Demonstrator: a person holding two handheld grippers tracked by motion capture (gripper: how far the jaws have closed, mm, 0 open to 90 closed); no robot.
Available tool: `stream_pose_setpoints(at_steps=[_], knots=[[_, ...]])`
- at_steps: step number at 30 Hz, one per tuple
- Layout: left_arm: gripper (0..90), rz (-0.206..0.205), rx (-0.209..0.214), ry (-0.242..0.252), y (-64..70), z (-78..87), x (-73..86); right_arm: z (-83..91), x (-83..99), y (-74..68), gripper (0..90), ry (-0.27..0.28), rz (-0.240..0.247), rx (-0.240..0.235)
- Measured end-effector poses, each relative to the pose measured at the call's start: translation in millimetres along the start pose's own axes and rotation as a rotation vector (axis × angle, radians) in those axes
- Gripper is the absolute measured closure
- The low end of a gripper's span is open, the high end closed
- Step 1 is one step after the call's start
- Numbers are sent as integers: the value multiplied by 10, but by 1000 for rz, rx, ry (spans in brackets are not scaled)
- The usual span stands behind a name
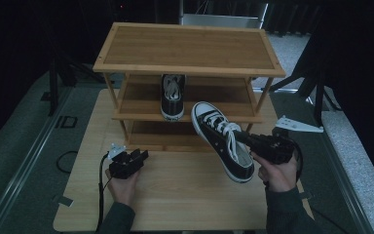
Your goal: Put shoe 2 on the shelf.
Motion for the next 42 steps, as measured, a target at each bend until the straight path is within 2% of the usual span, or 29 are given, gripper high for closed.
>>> stream_pose_setpoints(at_steps=[4,7,10,11,18,24,28,29,32,37,42], knots=[[592,3,0,0,-5,-7,3,-126,-52,40,884,19,-5,24],[592,5,1,0,-14,-3,-1,-244,-88,76,884,42,-27,45],[592,10,-1,2,-14,-2,-4,-299,-112,90,884,46,-22,60],[592,12,-1,3,-17,-2,-5,-352,-140,101,884,53,-6,67],[592,6,-3,-5,-26,-8,6,-469,-182,177,884,60,-10,82],[592,6,-3,-7,-16,-20,16,-601,-194,272,884,71,-17,115],[592,10,-5,-3,-31,-13,4,-712,-215,326,883,76,-22,142],[592,12,-5,-1,-32,-13,2,-765,-219,345,883,78,-13,161],[592,9,-4,-4,-28,-11,4,-823,-221,363,883,80,-6,177],[592,9,-3,-4,-26,-11,5,-1003,-240,445,883,100,-25,223],[592,15,-3,-1,-29,-6,0,-1096,-261,508,883,123,-40,251]])
Point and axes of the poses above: each handheld gripper's, and its own axes: z roughly backward along the jaws, x roughly out of its underside, y roughly to its right, the point moved 8 cm from there along -z, roughly forward along the jaws, and after that the axes turned 14 degrees about y, right-handed, at the moved point
